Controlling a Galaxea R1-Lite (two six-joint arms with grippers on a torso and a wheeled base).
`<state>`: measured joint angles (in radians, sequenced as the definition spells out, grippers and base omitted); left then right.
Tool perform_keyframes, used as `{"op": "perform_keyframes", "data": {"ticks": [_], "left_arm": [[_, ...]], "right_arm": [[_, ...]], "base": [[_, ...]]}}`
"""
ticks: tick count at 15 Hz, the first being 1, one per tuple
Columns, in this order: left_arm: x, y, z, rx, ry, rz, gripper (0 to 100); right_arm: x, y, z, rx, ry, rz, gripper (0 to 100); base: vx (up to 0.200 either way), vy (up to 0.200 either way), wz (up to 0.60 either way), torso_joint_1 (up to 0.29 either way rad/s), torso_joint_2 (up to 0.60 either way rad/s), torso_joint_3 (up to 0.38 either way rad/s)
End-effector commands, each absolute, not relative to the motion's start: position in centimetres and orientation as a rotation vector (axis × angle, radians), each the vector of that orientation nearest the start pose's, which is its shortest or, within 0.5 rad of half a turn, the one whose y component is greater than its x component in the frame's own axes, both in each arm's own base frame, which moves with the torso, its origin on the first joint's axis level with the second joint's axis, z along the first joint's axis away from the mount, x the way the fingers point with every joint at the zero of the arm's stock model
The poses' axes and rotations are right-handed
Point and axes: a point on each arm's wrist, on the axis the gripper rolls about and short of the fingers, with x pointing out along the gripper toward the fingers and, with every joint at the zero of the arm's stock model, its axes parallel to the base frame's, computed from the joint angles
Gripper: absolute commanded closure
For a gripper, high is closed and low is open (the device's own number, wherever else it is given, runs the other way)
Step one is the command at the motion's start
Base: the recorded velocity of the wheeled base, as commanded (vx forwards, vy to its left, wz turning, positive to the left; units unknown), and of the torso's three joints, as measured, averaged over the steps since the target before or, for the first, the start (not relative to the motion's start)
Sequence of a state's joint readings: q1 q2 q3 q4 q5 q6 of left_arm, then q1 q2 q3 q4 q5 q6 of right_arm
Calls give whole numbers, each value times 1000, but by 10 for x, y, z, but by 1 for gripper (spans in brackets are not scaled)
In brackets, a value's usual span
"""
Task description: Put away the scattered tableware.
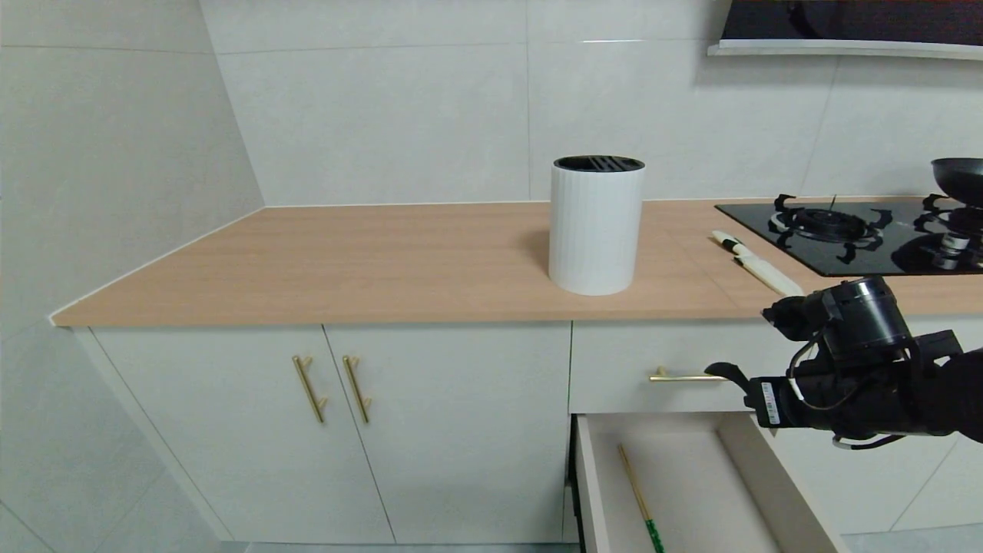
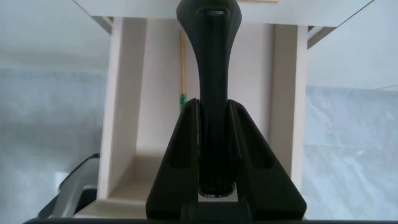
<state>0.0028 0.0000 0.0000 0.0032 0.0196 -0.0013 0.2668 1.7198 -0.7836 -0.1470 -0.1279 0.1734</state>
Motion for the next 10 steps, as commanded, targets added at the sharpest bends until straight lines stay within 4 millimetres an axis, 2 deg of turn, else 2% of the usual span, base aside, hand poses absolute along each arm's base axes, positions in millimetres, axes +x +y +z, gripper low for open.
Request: {"op": "perform_keyframes", "data": {"ticks": [1,10], "left_arm": [[-23,0,75,-1,5,23,0],[-23,0,75,-2,3,21,0]], "right_arm": [[273,72,123,6,790,64,100],[271,72,117,-6,789,71,100]], "base": [[0,0,0,-193,486,290],[0,0,0,-156,464,305]]}}
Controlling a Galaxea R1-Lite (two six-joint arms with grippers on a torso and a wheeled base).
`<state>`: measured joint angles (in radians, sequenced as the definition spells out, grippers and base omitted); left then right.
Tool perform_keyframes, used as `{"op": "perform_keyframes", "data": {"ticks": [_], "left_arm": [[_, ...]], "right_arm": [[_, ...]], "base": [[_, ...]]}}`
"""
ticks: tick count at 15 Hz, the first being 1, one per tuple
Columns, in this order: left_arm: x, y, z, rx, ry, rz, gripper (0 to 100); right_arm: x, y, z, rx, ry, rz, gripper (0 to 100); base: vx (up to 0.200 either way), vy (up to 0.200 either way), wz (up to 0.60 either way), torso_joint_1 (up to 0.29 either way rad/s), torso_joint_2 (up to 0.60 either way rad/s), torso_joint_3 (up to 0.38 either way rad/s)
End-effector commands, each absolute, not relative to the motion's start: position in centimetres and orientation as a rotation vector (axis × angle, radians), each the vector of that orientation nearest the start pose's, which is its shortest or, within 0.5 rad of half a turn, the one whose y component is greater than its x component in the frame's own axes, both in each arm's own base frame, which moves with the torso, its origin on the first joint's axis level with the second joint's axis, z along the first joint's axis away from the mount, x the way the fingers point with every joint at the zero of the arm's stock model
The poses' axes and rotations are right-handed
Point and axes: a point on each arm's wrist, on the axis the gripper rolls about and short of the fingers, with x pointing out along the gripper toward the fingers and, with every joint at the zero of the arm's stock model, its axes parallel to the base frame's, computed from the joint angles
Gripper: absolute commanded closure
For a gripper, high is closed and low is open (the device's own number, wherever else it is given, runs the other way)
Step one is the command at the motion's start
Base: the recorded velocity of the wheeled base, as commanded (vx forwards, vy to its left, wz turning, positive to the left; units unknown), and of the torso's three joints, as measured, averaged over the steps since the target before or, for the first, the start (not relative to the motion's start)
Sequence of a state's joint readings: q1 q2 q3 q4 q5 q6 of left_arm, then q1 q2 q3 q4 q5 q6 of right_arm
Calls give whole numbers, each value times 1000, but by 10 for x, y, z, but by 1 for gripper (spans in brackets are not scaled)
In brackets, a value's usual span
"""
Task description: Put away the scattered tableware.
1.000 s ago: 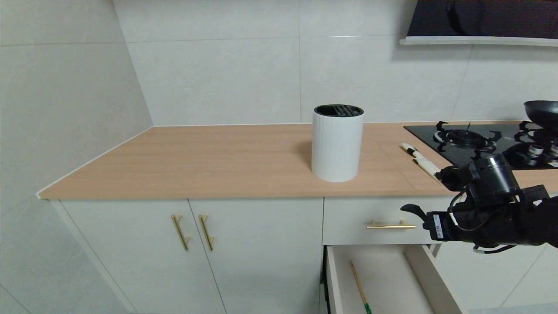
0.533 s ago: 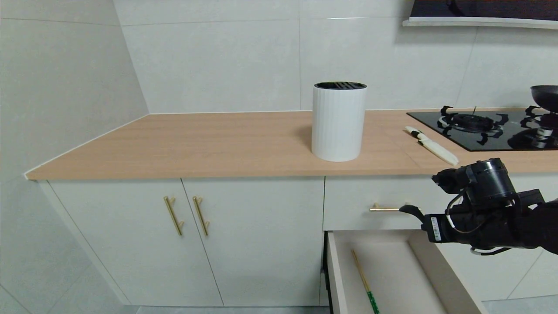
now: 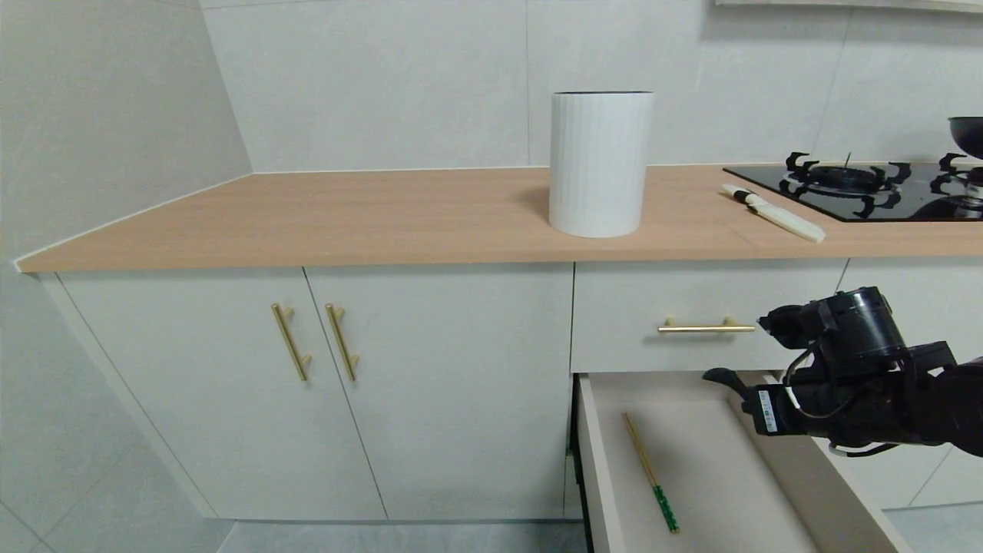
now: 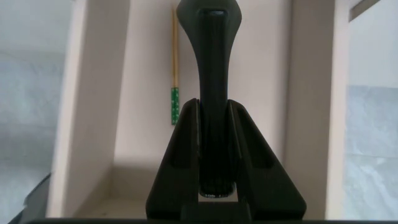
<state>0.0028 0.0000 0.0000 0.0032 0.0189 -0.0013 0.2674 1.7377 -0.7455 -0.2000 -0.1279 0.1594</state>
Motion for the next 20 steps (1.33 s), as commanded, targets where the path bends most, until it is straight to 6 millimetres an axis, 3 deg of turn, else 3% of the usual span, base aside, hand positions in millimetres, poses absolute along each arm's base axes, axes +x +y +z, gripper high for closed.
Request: {"op": "perform_keyframes", "data": {"ticks": [1,4,12,13,17,20], "left_arm": [[-23,0,75,-2,3,23,0],[-23,0,75,-2,3,23,0],[-23,0,75,-2,3,23,0],[-23,0,75,-2,3,23,0],[-23,0,75,-2,3,23,0],[-23,0,75,-2,3,23,0]], "right_arm": [[271,72,117,-4,786,73,100],[273,72,115,-2,755,81,100],[284,77,95,-18,792,100,100],[291,79,87,-19,816,106,100],[318,84,22,-42,973,76,100],[331,77,2,-26,947,61,100]], "base": [[0,0,0,-115,447,315],[0,0,0,-64,343,256],[0,0,0,-9,30,19],[0,0,0,0,0,0],[0,0,0,0,0,0],[0,0,0,0,0,0]]}}
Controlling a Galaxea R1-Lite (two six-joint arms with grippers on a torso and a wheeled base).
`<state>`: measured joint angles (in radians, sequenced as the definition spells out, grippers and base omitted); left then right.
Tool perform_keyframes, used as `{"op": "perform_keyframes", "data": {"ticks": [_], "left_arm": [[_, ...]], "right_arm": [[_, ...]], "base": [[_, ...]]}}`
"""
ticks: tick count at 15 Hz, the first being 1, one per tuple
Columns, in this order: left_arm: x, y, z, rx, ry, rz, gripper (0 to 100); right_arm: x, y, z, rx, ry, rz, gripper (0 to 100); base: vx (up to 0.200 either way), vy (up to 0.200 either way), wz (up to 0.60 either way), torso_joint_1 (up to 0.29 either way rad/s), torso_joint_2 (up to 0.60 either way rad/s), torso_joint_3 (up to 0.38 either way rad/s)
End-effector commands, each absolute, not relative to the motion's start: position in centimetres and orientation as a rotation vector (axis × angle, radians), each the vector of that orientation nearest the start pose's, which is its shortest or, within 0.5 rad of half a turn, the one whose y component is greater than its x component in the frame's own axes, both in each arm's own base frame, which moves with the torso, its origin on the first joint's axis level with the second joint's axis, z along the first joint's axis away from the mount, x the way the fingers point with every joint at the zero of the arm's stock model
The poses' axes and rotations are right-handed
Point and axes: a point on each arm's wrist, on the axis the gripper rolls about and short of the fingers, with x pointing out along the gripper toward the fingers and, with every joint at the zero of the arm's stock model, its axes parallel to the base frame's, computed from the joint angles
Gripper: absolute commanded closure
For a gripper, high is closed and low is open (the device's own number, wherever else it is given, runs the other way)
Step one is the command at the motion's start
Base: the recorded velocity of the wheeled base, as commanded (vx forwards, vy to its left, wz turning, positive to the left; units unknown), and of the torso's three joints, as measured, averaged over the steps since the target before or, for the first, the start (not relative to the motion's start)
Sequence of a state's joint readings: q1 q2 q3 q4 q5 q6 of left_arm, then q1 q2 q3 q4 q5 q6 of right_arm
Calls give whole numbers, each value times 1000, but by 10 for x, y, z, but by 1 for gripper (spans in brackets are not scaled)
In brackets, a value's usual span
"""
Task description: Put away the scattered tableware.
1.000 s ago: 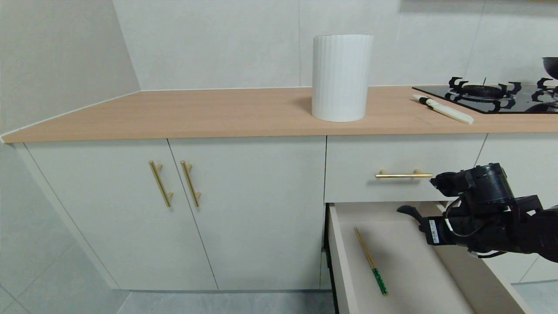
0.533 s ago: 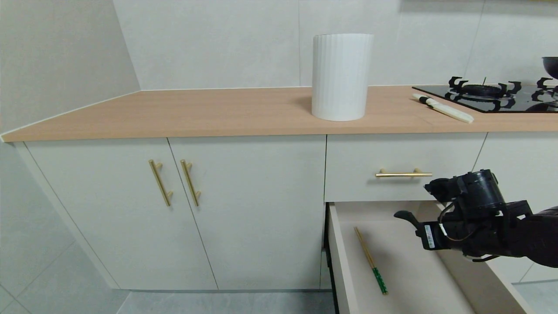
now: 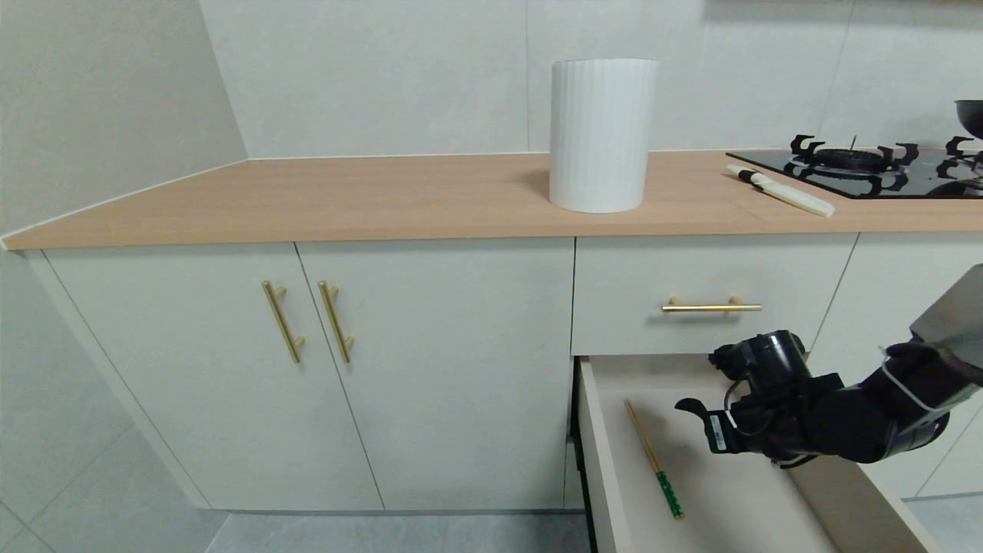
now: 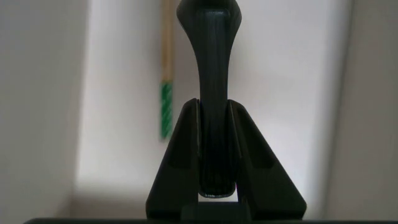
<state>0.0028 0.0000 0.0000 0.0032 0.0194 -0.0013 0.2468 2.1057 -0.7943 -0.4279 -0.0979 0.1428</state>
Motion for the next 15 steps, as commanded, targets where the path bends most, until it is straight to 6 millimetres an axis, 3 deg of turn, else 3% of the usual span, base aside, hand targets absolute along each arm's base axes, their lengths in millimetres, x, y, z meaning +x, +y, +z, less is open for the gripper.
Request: {"op": "perform_keyframes", "data": {"ticks": [1,7,10,15], "left_arm": [[-23,0,75,-1,5,23,0],[-23,0,75,-2,3,23,0],[-23,0,75,-2,3,23,0],[-23,0,75,-2,3,23,0]], "right_arm": [[334,78,-1,-22,942,68,100],[356,79,-36,-20,985,51,100],[356,78,-56,-38,1032,41,100],[359,79,-60,-45,1030,31,100]], "base": [[0,0,0,0,0,0],[0,0,0,0,0,0],[0,0,0,0,0,0],[0,0,0,0,0,0]]}}
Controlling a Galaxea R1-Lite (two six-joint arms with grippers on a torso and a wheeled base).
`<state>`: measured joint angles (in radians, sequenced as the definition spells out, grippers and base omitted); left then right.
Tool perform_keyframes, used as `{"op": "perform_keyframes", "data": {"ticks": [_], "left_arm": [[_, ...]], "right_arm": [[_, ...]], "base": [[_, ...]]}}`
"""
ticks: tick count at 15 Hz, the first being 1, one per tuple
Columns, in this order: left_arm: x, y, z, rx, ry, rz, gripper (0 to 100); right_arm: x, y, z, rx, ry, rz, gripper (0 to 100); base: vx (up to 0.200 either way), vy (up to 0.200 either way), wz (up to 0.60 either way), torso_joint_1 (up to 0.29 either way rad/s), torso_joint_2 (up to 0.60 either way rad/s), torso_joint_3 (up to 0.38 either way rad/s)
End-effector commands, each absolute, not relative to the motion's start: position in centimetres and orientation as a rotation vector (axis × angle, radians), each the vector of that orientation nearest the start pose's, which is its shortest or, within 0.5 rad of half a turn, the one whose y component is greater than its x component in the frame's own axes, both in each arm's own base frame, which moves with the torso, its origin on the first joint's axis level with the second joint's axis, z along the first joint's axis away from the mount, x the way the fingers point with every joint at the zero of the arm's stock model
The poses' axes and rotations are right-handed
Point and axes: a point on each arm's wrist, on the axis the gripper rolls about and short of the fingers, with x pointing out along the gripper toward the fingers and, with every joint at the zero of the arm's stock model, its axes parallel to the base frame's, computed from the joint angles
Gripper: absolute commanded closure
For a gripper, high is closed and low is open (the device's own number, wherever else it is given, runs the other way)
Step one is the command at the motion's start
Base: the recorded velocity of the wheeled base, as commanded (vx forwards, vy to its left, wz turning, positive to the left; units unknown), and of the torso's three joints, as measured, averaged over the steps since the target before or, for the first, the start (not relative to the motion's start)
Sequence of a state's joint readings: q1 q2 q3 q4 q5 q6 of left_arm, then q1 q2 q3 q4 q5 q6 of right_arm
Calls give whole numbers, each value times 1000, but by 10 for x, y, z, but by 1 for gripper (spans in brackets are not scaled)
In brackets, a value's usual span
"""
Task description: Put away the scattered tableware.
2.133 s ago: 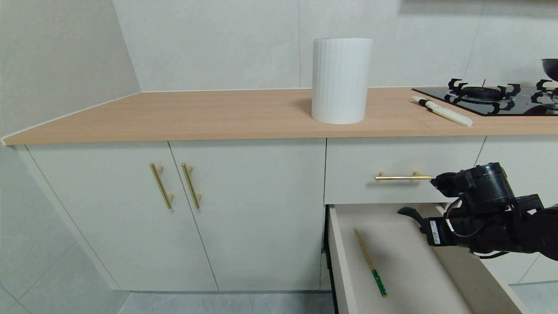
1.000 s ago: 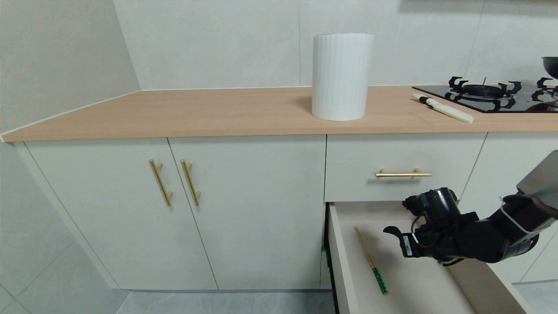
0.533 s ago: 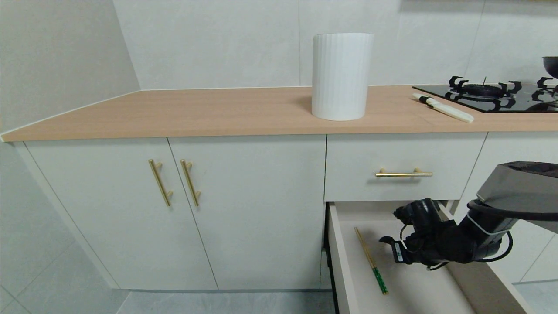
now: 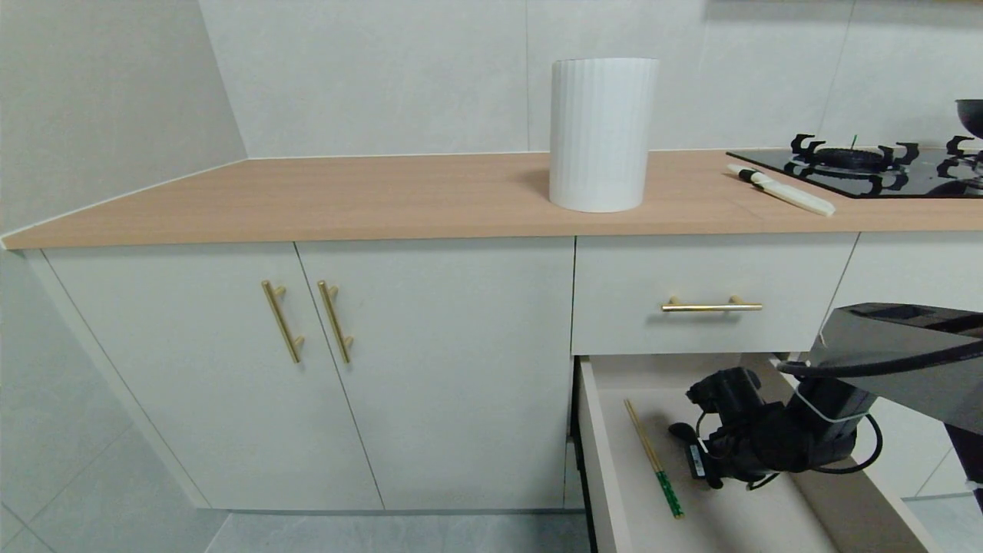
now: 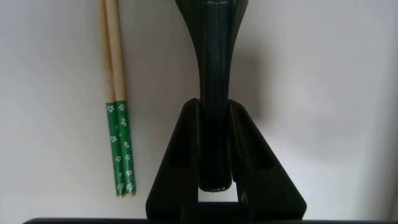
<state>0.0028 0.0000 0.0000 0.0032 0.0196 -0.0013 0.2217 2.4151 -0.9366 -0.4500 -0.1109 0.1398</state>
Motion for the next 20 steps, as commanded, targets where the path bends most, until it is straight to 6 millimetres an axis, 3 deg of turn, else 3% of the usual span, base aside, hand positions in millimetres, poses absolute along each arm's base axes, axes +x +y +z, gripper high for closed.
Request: {"op": "perform_keyframes", "data": {"ticks": [1,10,11,20], "left_arm": [[-23,0,75,-2,3,23,0],[-23,0,75,-2,3,23,0],[-23,0,75,-2,3,23,0],[-23,0,75,-2,3,21,0]], "right_arm": [[359,79,-62,-51,1031,20,100],[360,78,-62,-57,1027,10,100],[360,78,-62,-57,1027,10,0],[358,78,-60,-52,1027,8,0]], "base": [[0,0,0,0,0,0],[0,0,0,0,0,0],[0,0,0,0,0,0],[0,0,0,0,0,0]]}}
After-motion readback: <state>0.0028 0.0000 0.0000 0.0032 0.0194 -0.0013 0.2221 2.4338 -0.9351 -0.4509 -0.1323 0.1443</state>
